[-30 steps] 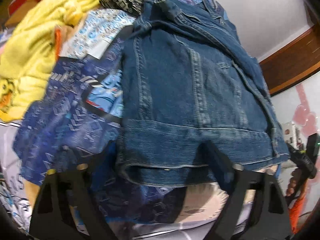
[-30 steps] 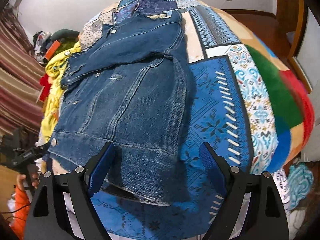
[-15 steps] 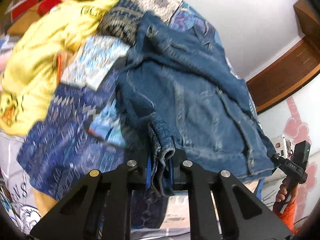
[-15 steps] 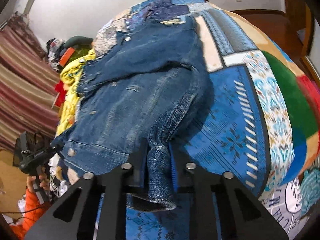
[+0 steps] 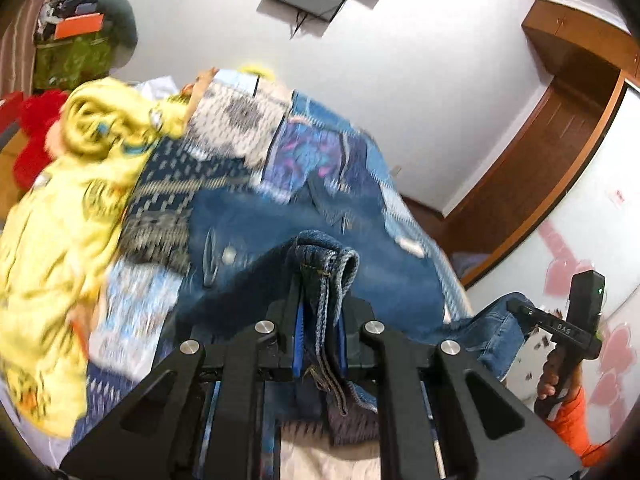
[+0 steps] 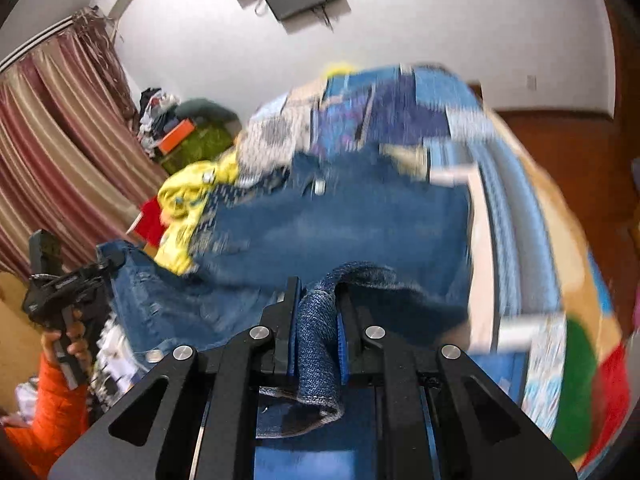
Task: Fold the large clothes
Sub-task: 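Grasp the jacket hem with both grippers and lift it toward the collar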
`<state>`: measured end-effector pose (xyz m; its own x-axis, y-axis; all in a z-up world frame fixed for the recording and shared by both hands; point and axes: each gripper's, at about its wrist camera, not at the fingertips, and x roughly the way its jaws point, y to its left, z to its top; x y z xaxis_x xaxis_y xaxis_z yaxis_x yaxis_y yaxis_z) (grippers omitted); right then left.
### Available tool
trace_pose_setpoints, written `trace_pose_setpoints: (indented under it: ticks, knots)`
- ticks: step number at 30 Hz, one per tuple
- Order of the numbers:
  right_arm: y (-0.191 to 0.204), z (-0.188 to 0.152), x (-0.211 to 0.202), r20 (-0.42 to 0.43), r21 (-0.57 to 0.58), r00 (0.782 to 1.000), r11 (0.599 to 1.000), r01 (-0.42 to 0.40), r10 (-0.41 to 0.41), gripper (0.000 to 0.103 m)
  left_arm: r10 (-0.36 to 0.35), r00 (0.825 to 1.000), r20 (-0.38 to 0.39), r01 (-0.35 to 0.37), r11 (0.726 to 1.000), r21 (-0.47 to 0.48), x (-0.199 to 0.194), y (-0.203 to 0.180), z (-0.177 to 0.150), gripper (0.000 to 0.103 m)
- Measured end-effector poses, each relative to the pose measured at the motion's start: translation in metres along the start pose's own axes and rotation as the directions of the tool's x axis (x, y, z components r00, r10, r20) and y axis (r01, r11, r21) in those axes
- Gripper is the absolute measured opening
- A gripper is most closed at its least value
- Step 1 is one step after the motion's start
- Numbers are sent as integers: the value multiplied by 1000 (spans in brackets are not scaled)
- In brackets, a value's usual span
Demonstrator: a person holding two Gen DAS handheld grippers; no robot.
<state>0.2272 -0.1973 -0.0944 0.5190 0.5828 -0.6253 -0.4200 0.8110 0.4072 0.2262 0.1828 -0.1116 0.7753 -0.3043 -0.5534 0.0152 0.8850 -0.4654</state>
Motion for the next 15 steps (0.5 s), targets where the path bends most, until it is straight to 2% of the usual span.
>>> trace_pose_setpoints:
  ticks: [4,9,12,15]
  knots:
    - [-13,41,15,44,-2,998,999,43,-43,13,26,999,42,-27,999,26,26,0,36,12]
    - [-41,81,47,59,44,995,996,79,-82,13,83,995,61,-79,995,-61,68,27,71,12]
    - [-63,92,78,46,88,992,990,114,-118,13,112,994,20,-109,986,-123,107,50,80,12]
    - [-83,95,114,-9,144,992,981,128,-128,13,197,980,-38,-200,975,-101,150,62,79,12]
